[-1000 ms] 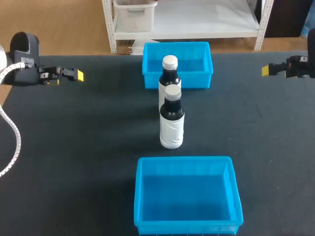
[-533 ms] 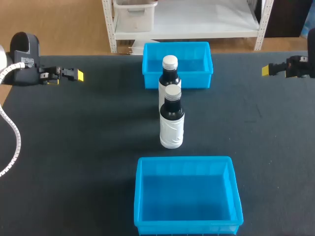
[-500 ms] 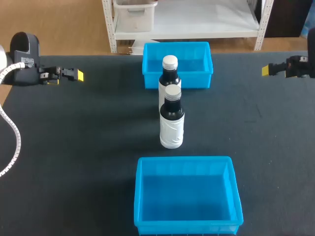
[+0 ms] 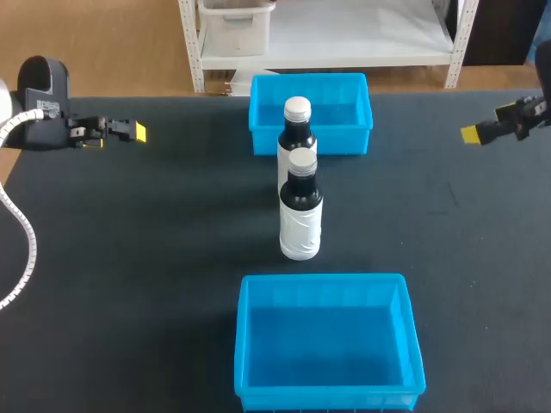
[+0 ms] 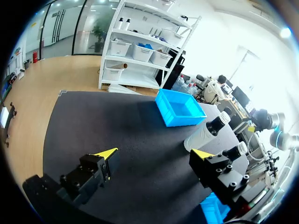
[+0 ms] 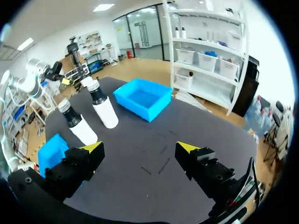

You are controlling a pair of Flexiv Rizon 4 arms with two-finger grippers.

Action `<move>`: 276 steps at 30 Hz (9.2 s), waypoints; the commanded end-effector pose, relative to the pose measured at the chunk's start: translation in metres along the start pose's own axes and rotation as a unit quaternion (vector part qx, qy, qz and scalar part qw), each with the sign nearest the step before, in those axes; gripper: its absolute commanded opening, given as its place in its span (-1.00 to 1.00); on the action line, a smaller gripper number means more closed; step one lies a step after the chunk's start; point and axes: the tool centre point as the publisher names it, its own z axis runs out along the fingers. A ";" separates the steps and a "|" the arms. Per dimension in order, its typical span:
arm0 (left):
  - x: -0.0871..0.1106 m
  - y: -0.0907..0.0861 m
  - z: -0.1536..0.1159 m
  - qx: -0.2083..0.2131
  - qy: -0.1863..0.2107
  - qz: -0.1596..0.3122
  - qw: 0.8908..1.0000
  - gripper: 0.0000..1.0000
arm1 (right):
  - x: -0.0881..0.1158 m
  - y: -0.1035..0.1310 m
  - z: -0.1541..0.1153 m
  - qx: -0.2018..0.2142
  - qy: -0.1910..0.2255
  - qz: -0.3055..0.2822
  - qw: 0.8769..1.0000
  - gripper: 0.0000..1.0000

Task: Pick up the bottle, and place it in the far bin if it is heavy, or in the near bin if it is light.

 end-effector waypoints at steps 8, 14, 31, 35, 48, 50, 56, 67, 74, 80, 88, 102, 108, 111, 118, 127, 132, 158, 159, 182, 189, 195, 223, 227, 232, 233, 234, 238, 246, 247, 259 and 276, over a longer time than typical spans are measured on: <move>0.000 0.000 0.000 0.000 0.000 0.000 1.000 1.00 | 0.000 -0.007 0.002 -0.198 0.004 -0.120 0.973 1.00; 0.000 0.000 0.000 0.000 0.000 0.000 1.000 1.00 | -0.006 0.009 0.008 -0.213 0.000 -0.159 0.964 1.00; 0.000 0.000 0.000 0.000 0.000 0.000 1.000 1.00 | -0.006 0.114 0.061 -0.272 -0.002 -0.221 0.937 1.00; 0.000 0.000 0.000 0.000 0.000 0.000 1.000 1.00 | -0.009 0.133 0.066 -0.270 0.002 -0.224 0.936 1.00; 0.000 0.000 0.000 0.000 0.000 0.000 1.000 1.00 | -0.015 0.177 0.095 -0.280 0.011 -0.254 0.926 1.00; 0.000 0.000 0.000 0.000 0.000 0.000 1.000 1.00 | -0.016 0.182 0.101 -0.288 0.012 -0.257 0.922 1.00; 0.000 0.000 0.000 0.000 0.000 0.000 1.000 1.00 | -0.021 0.194 0.119 -0.308 0.017 -0.264 0.914 1.00; 0.000 0.000 0.000 0.000 0.000 0.000 1.000 1.00 | -0.028 0.210 0.136 -0.308 0.012 -0.265 0.914 1.00; 0.000 0.000 0.000 0.000 0.000 0.000 1.000 1.00 | -0.030 0.218 0.146 -0.309 0.009 -0.264 0.914 1.00; 0.000 0.000 0.000 0.000 0.000 0.000 1.000 1.00 | -0.032 0.221 0.154 -0.300 0.004 -0.259 0.918 1.00; 0.000 0.000 0.000 0.000 0.000 0.000 1.000 1.00 | -0.036 0.219 0.160 -0.289 -0.003 -0.249 0.924 1.00; 0.000 0.000 0.000 0.000 0.000 0.000 1.000 1.00 | -0.039 0.217 0.165 -0.294 -0.010 -0.239 0.925 0.82; 0.000 0.000 0.000 0.000 0.000 0.000 1.000 1.00 | -0.040 0.219 0.166 -0.297 -0.013 -0.240 0.924 0.71; 0.000 0.000 0.000 0.000 0.000 0.000 1.000 1.00 | -0.040 0.221 0.167 -0.299 -0.013 -0.241 0.923 0.68; 0.000 0.000 0.000 0.000 0.000 0.000 1.000 1.00 | -0.040 0.222 0.167 -0.300 -0.016 -0.241 0.923 -0.16; 0.000 0.000 0.000 0.000 0.000 0.000 1.000 1.00 | -0.038 0.223 0.164 -0.298 -0.020 -0.241 0.923 -1.00; 0.000 0.000 0.000 0.000 0.000 0.000 1.000 1.00 | -0.041 0.222 0.151 -0.289 -0.027 -0.243 0.926 -1.00; 0.000 0.000 0.000 0.000 0.000 0.000 1.000 1.00 | -0.044 0.185 0.061 -0.202 -0.048 -0.228 0.951 -1.00; 0.000 0.000 0.000 0.000 0.000 0.000 1.000 1.00 | -0.044 0.183 0.058 -0.199 -0.049 -0.226 0.953 -1.00; 0.000 0.000 0.000 0.000 0.000 0.000 1.000 1.00 | -0.025 0.135 0.005 -0.142 -0.033 -0.185 0.972 -1.00; 0.000 0.000 0.000 0.000 0.000 0.000 1.000 1.00 | -0.025 0.111 -0.005 -0.129 -0.035 -0.175 0.976 -1.00; 0.000 0.000 0.000 0.000 0.000 0.000 1.000 1.00 | -0.030 0.085 -0.006 -0.119 -0.033 -0.174 0.977 -1.00; 0.000 0.000 0.000 0.000 0.000 0.000 1.000 1.00 | -0.109 -0.034 0.033 -0.108 -0.037 -0.205 0.972 -1.00; 0.000 0.000 0.000 0.000 0.000 0.000 1.000 1.00 | -0.128 -0.039 0.041 -0.109 -0.037 -0.209 0.971 -1.00; 0.000 0.000 0.000 0.000 0.000 0.000 1.000 1.00 | -0.152 -0.039 0.055 -0.112 -0.043 -0.211 0.970 -1.00; 0.000 0.000 0.000 0.000 0.000 0.000 1.000 1.00 | -0.157 -0.038 0.059 -0.112 -0.044 -0.212 0.970 -1.00; 0.000 0.000 0.000 0.000 0.000 0.000 1.000 1.00 | -0.162 -0.037 0.062 -0.113 -0.045 -0.212 0.970 -1.00; 0.000 0.000 0.000 0.000 0.000 0.000 1.000 1.00 | -0.178 -0.032 0.079 -0.119 -0.045 -0.214 0.969 -1.00; 0.000 0.000 0.000 0.000 0.000 0.000 1.000 1.00 | -0.208 -0.019 0.114 -0.137 -0.052 -0.220 0.964 -1.00; 0.000 0.000 0.000 0.000 0.000 0.000 1.000 1.00 | -0.211 -0.018 0.119 -0.140 -0.053 -0.220 0.964 -1.00; 0.000 0.000 0.000 0.000 0.000 0.000 1.000 1.00 | -0.235 -0.002 0.174 -0.172 -0.052 -0.227 0.957 -1.00; 0.000 0.000 0.000 0.000 0.000 0.000 1.000 1.00 | -0.241 0.020 0.241 -0.204 -0.064 -0.221 0.952 -1.00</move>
